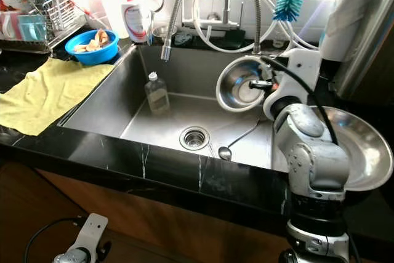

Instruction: Kitchen organization

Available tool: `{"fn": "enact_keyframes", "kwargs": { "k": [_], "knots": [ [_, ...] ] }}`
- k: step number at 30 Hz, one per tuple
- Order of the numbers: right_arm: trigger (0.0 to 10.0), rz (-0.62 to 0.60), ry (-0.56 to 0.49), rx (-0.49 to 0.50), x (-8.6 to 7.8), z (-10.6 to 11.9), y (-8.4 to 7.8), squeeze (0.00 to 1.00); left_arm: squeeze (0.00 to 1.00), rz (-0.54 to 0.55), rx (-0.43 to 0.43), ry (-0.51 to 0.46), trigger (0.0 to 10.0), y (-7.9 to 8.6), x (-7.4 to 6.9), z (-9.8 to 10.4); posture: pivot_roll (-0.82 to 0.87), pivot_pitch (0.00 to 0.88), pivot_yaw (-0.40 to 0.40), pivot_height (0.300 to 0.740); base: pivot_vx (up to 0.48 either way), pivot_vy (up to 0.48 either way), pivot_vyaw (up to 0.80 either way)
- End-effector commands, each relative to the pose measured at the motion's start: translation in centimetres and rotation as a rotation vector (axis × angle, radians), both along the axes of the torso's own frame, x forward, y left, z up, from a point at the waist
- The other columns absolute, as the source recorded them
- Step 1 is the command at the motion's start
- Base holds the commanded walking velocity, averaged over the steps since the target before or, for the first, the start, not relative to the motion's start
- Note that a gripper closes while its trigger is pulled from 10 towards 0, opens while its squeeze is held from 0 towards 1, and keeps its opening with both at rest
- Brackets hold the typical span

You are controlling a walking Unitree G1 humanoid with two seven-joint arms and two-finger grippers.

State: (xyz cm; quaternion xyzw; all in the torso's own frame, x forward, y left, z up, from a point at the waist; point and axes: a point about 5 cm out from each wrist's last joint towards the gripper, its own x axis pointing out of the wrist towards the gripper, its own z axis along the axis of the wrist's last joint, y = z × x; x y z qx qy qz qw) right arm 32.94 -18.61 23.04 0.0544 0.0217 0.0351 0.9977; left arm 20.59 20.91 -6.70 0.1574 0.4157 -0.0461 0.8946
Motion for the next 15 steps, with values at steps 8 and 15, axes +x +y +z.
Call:
{"fn": "enact_keyframes", "kwargs": {
  "k": [8, 15],
  "knots": [
    [10.0, 0.138, 0.023, -0.200, 2.3, -0.8, 1.0, 0.00, 0.00, 0.076, -0.016, 0.009, 10.0, 0.5, -0.6, -0.2, -0.18, 0.000, 0.055, 0.740, 0.000, 0.000, 0.00],
    [10.0, 0.206, 0.021, -0.253, 3.1, -0.7, 1.5, 0.00, 0.00, 0.153, -0.043, 0.008, 10.0, 0.8, -0.9, -0.4, -0.18, 0.000, 0.029, 0.740, 0.000, 0.000, 0.00]
  ]
}}
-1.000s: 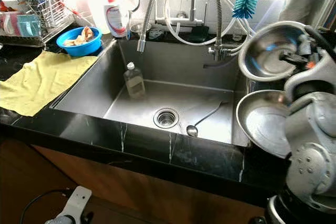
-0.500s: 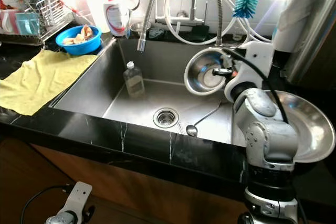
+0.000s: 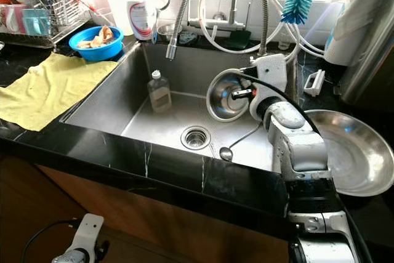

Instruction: Kitchen organization

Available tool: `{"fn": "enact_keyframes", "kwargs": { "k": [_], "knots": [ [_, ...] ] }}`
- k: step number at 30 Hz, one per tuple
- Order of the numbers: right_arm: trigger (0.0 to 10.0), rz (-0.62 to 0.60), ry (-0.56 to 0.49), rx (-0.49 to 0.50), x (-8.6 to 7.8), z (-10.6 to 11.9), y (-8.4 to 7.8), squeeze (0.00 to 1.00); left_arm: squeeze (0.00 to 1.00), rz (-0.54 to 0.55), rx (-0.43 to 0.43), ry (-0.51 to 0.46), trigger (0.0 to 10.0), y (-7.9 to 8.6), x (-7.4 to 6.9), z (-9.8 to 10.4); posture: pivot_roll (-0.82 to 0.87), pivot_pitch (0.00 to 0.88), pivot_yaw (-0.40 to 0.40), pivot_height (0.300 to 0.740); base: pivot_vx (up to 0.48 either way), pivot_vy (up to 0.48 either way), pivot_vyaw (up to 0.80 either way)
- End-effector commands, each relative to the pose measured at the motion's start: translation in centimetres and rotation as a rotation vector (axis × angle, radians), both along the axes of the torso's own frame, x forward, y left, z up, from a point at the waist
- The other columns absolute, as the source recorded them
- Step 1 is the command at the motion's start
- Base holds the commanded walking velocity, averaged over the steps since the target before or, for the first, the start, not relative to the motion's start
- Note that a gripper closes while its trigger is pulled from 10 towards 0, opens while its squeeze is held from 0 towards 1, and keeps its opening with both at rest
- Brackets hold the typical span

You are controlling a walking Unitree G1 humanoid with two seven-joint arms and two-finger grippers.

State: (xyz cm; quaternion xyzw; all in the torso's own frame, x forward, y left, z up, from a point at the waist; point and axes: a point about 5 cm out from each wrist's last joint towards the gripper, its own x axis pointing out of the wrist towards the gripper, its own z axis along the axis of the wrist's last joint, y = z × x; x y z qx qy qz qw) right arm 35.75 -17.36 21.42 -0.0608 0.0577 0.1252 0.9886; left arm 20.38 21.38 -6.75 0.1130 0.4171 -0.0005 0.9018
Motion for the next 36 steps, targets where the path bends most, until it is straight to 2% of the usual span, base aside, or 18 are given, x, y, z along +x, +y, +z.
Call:
{"fn": "enact_keyframes", "kwargs": {
  "k": [1, 9, 12, 15, 16, 18, 36],
  "knots": [
    [10.0, 0.020, -0.033, -0.021, 0.3, 0.9, 0.3, 0.00, 0.00, 0.033, -0.001, 0.023, 10.0, 0.3, -0.7, -0.4, -0.18, 0.000, 0.029, 0.740, 0.000, 0.000, 0.00],
    [10.0, 0.017, -0.031, -0.033, 1.0, 0.7, -0.5, 0.00, 0.00, 0.042, -0.008, 0.027, 10.0, 0.0, -0.9, -0.5, -0.18, 0.000, 0.010, 0.740, 0.000, 0.000, 0.00],
    [10.0, 0.021, -0.022, -0.015, 1.1, 0.4, -0.5, 0.00, 0.00, 0.045, 0.020, 0.041, 10.0, 0.6, -1.1, -0.6, -0.18, 0.000, 0.005, 0.740, 0.000, 0.000, 0.00],
    [10.0, 0.035, -0.009, -0.001, 1.2, 0.1, -0.3, 0.00, 0.00, 0.093, 0.035, 0.054, 10.0, 1.4, -1.6, -0.6, -0.17, 0.000, -0.006, 0.740, 0.000, 0.000, 0.00],
    [10.0, 0.047, -0.013, 0.000, 1.2, 0.2, -0.1, 0.47, 0.00, 0.103, 0.036, 0.055, 10.0, 1.6, -1.7, -0.6, -0.17, 0.000, -0.007, 0.740, 0.000, 0.000, 0.00],
    [10.0, 0.055, -0.016, 0.000, 1.2, 0.2, 0.0, 1.00, 0.00, 0.103, 0.037, 0.054, 10.0, 1.6, -1.7, -0.7, -0.17, 0.000, -0.007, 0.740, 0.000, 0.000, 0.00],
    [10.0, 0.051, -0.006, -0.002, 1.2, -0.2, 0.1, 1.00, 0.00, 0.080, 0.025, 0.056, 10.0, 0.8, -1.7, -0.8, -0.18, 0.000, -0.005, 0.740, 0.000, 0.000, 0.00]
  ]
}}
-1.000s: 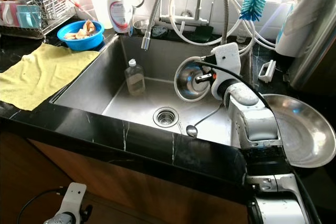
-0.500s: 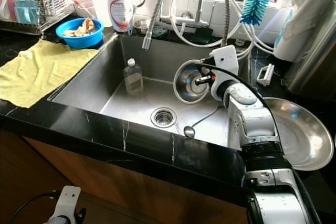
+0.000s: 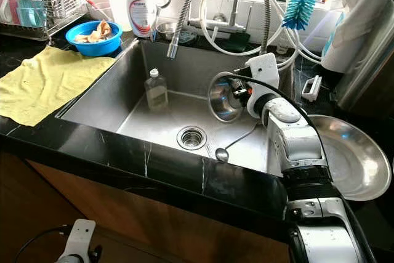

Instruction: Kitchen organization

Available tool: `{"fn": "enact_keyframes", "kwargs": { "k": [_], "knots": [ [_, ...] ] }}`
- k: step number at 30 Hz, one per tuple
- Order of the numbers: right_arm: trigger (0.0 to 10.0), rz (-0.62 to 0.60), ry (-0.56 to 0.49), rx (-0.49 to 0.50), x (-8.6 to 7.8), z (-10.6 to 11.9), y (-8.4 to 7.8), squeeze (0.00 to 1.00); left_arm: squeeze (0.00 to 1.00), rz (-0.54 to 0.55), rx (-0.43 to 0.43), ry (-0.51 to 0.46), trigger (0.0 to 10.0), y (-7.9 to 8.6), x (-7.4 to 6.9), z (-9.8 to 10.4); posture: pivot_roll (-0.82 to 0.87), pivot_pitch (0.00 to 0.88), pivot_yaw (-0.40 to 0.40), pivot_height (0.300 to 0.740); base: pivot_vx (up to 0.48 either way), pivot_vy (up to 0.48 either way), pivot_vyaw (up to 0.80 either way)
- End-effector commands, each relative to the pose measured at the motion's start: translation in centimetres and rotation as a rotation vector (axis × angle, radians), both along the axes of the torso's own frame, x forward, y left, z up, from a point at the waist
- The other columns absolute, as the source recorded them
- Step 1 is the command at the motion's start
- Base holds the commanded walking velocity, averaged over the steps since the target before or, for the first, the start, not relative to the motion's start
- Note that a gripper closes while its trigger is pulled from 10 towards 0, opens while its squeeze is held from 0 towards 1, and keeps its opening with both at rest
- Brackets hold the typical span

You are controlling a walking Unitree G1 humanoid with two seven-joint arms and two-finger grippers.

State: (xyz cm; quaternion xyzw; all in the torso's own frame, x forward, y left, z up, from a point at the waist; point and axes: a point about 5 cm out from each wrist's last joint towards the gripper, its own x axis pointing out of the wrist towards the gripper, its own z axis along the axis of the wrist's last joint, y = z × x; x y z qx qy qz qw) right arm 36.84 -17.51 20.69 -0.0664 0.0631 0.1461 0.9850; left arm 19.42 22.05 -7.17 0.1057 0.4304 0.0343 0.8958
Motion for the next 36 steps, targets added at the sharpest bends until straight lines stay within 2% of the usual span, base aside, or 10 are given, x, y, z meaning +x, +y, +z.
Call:
{"fn": "enact_keyframes", "kwargs": {
  "k": [1, 21, 22, 26, 29, 31, 32, 36],
  "knots": [
    [10.0, 0.009, -0.017, 0.010, 0.1, 0.4, 0.2, 1.00, 0.00, 0.008, 0.006, 0.035, 10.0, 0.2, -0.7, -0.4, -0.18, 0.000, -0.005, 0.740, 0.000, 0.000, 0.00],
    [10.0, 0.014, 0.002, -0.004, 0.0, -0.4, 0.8, 1.00, 0.00, -0.012, 0.004, 0.038, 10.0, 0.0, -0.6, -0.4, -0.17, 0.000, 0.005, 0.740, 0.000, 0.000, 0.00],
    [10.0, -0.002, -0.017, -0.010, -0.1, -0.2, 0.7, 0.00, 0.00, -0.013, 0.005, 0.038, 10.0, 0.0, -0.6, -0.4, -0.17, 0.000, 0.005, 0.740, 0.000, 0.000, 0.00],
    [10.0, -0.071, -0.089, 0.008, -0.5, 0.9, 0.1, 0.00, 0.00, -0.016, 0.006, 0.036, 10.0, 0.0, -0.5, -0.3, -0.17, 0.000, 0.007, 0.740, 0.000, 0.000, 0.00],
    [10.0, -0.212, -0.203, 0.025, -1.2, 2.4, -1.4, 0.00, 0.00, -0.017, 0.008, 0.034, 10.0, 0.0, -0.4, -0.3, -0.17, 0.000, 0.008, 0.740, 0.000, 0.000, 0.00],
    [10.0, -0.312, -0.273, 0.031, -2.2, 3.4, -2.5, 0.00, 0.00, -0.017, 0.009, 0.033, 10.0, 0.1, -0.4, -0.3, -0.18, 0.000, 0.011, 0.740, 0.000, 0.000, 0.00],
    [10.0, -0.405, -0.313, 0.054, -3.6, 4.0, -3.4, 0.00, 0.00, -0.018, 0.011, 0.034, 10.0, 0.2, -0.5, -0.3, -0.19, 0.000, 0.015, 0.740, 0.000, 0.000, 0.00],
    [10.0, -0.558, -0.351, 0.103, -6.6, 3.9, -4.5, 0.00, 0.00, -0.026, 0.016, 0.041, 10.0, 0.3, -0.6, -0.3, -0.20, 0.000, 0.023, 0.740, 0.000, 0.000, 0.00]
  ]
}}
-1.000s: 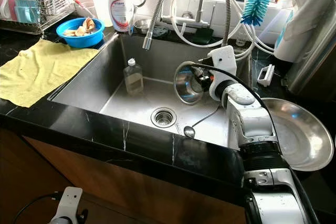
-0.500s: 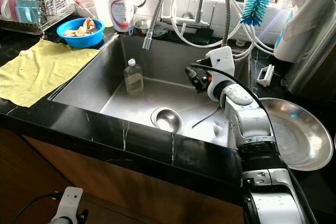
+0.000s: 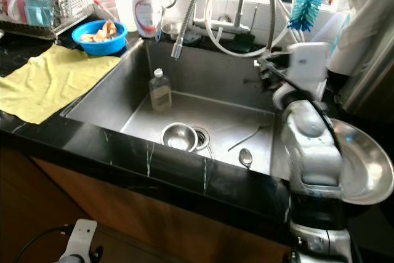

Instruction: Kitchen organization

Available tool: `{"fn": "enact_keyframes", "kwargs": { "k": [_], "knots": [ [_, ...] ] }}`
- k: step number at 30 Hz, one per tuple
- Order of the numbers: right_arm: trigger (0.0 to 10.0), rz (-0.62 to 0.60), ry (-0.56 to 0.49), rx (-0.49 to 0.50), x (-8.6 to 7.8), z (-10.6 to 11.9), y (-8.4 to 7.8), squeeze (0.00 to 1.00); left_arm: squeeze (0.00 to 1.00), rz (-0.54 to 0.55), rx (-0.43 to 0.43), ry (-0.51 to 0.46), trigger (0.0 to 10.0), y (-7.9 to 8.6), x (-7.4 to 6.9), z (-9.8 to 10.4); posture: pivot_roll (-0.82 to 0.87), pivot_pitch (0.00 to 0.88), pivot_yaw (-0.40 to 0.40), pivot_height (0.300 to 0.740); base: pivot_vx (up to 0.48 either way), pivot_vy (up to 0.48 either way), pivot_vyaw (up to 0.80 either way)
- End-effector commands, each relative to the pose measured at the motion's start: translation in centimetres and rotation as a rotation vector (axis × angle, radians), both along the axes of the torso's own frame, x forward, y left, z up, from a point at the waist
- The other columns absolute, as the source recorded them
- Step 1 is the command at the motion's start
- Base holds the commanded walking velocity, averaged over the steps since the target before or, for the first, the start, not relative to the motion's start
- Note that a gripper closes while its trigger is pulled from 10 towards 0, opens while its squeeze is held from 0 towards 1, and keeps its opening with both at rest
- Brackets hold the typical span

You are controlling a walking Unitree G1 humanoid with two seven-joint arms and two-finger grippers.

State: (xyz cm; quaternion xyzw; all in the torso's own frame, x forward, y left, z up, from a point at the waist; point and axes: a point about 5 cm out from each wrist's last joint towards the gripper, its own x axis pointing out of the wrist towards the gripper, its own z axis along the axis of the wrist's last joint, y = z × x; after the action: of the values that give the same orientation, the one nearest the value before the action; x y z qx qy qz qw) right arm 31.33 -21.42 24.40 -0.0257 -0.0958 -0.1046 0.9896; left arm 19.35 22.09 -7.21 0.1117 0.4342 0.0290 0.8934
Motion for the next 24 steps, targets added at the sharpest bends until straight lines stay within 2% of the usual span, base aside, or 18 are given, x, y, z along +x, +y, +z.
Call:
{"fn": "enact_keyframes", "kwargs": {
  "k": [1, 3, 5, 6, 8, 9, 15, 20, 21, 22, 24],
  "knots": [
    [10.0, -0.120, -0.018, 0.040, -2.1, 0.1, -0.9, 0.00, 0.00, -0.015, 0.011, 0.032, 10.0, 0.3, -0.6, -0.3, -0.20, 0.000, 0.025, 0.740, 0.000, 0.000, 0.00],
    [10.0, -0.202, -0.023, 0.082, -4.3, -0.4, -1.1, 0.00, 0.00, -0.024, 0.014, 0.034, 10.0, 0.4, -0.5, -0.2, -0.22, 0.000, 0.033, 0.740, 0.000, 0.000, 0.00],
    [10.0, -0.217, -0.024, 0.087, -5.1, -0.6, -1.0, 0.00, 0.00, -0.026, 0.014, 0.034, 10.0, 0.4, -0.4, -0.2, -0.22, 0.000, 0.035, 0.740, 0.000, 0.000, 0.00],
    [10.0, -0.233, -0.020, 0.094, -5.7, -0.9, -1.0, 0.15, 0.00, -0.030, 0.015, 0.034, 10.0, 0.4, -0.4, -0.2, -0.22, 0.000, 0.037, 0.740, 0.000, 0.000, 0.00],
    [10.0, -0.270, -0.001, 0.128, -7.0, -1.5, -0.8, 1.00, 0.00, -0.037, 0.016, 0.036, 10.0, 0.3, -0.3, -0.1, -0.23, 0.000, 0.040, 0.740, 0.000, 0.000, 0.00],
    [10.0, -0.292, 0.019, 0.167, -8.0, -2.0, -0.6, 1.00, 0.00, -0.043, 0.014, 0.035, 10.0, 0.2, -0.2, -0.1, -0.23, 0.000, 0.039, 0.740, 0.000, 0.000, 0.00],
    [10.0, -0.405, 0.084, 0.224, -11.0, -3.3, -0.8, 1.00, 0.00, -0.049, 0.014, 0.036, 10.0, 0.1, -0.2, -0.1, -0.24, 0.000, 0.038, 0.740, 0.000, 0.000, 0.00],
    [10.0, -0.531, 0.188, 0.303, -13.4, -5.6, -1.5, 1.00, 0.00, -0.049, 0.017, 0.041, 10.0, 0.2, -0.3, -0.2, -0.24, 0.000, 0.037, 0.740, 0.000, 0.000, 0.00],
    [10.0, -0.540, 0.201, 0.315, -13.7, -6.0, -1.6, 0.75, 0.00, -0.049, 0.017, 0.041, 10.0, 0.2, -0.3, -0.2, -0.24, 0.000, 0.038, 0.740, 0.000, 0.000, 0.00],
    [10.0, -0.548, 0.211, 0.325, -13.9, -6.2, -1.6, 0.01, 0.00, -0.049, 0.018, 0.041, 10.0, 0.2, -0.3, -0.2, -0.24, 0.000, 0.038, 0.740, 0.000, 0.000, 0.00],
    [10.0, -0.574, 0.222, 0.348, -14.3, -6.6, -1.8, 0.00, 0.00, -0.051, 0.018, 0.042, 10.0, 0.2, -0.3, -0.2, -0.25, 0.000, 0.039, 0.740, 0.000, 0.000, 0.00]
  ]
}}
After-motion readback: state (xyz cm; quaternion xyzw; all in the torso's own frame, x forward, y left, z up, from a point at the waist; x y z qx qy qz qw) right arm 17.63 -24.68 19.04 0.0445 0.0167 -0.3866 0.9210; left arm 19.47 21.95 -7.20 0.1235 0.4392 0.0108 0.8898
